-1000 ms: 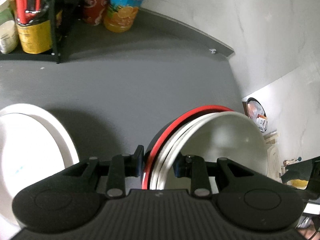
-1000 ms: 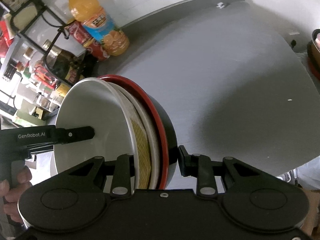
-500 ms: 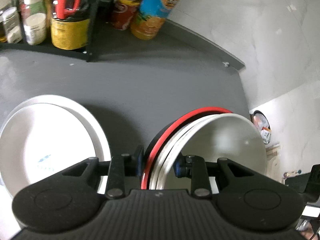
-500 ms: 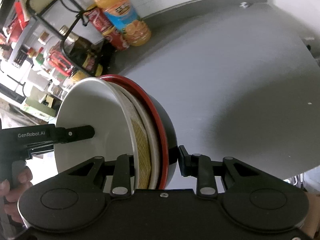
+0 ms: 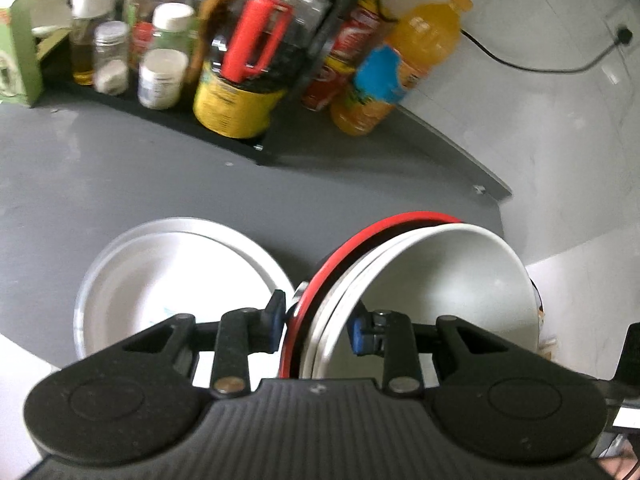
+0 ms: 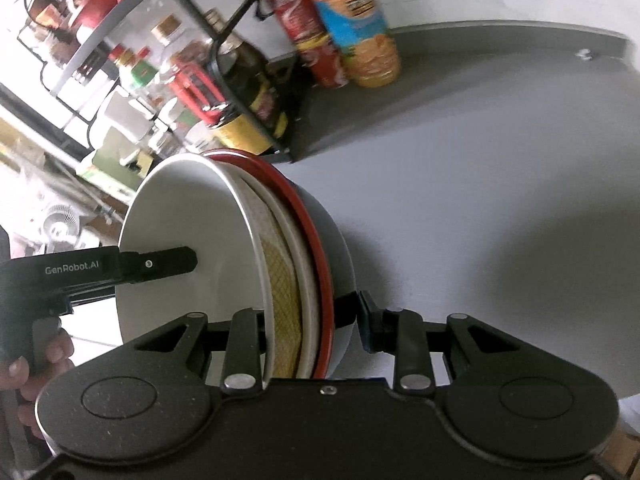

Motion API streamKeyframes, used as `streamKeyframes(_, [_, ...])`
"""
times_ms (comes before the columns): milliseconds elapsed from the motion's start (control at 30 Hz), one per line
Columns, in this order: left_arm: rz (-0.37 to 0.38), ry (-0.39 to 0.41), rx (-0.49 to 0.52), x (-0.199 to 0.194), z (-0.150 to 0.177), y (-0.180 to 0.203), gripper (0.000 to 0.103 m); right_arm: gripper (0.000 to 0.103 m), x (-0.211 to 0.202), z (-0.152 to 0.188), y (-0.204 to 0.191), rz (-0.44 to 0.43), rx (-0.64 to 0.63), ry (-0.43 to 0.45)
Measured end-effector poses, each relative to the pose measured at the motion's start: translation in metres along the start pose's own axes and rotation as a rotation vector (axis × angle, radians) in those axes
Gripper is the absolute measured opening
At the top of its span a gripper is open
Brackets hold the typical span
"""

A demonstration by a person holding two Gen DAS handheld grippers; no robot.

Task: Organize plates and bowls
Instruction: 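Carry the tilted bowl stack with both grippers over the plate stack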

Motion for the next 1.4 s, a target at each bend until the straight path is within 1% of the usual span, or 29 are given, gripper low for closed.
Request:
streamKeyframes(200, [-0.024, 0.012, -0.058, -0.009, -0.003, -0.032, 0.030, 0.030, 0.020, -0.003, -0.024, -0.026, -0.027, -0.046])
streamKeyframes(367, [-0.036, 0.004, -0.115, -0.012, -0.004, -0.061, 0.030, 0.030, 0.039, -0.007, -0.043, -0.044, -0.055, -0.090])
streamKeyframes(600, [-0.085, -0.007, -0.174, -0.008, -0.006, -0.093, 0.030, 0.030, 0.071, -0.008, -0.064, -0.059, -0.082, -0.156])
streamKeyframes(767, [-0.094, -0.015, -0.223, -0.004, -0.007, -0.117, 0.030, 0.030, 0.090, -0.007, -0.075, -0.061, -0.095, -0.191])
streamKeyframes(967, [-0.103, -0.034, -0.266, 0.005, -0.007, -0.133, 0.030, 0.030, 0.106, -0.006, -0.078, -0.056, -0.103, -0.225])
streamKeyframes(1133, [-0.110, -0.057, -0.272, 0.015, -0.006, -0.140, 0.029, 0.030, 0.115, -0.003, -0.078, -0.050, -0.109, -0.246])
streamKeyframes(1300, [-0.097, -0.056, -0.281, 0.017, -0.009, -0.142, 0.029, 0.030, 0.119, -0.003, -0.071, -0.059, -0.067, -0.258])
streamKeyframes(1400, [-0.090, -0.075, -0.293, 0.020, -0.010, -0.143, 0.030, 0.034, 0.120, -0.002, -0.070, -0.067, -0.063, -0.272])
Point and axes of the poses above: each gripper's, at about its wrist camera, not at the fingertips, and x roughly the way its jaws point, y to its right, z to its underside, the point moved 1 cm from there along x, roughly the way its jaws point, and after that the axes turned 3 degrees about y, right-handed, at the moved point
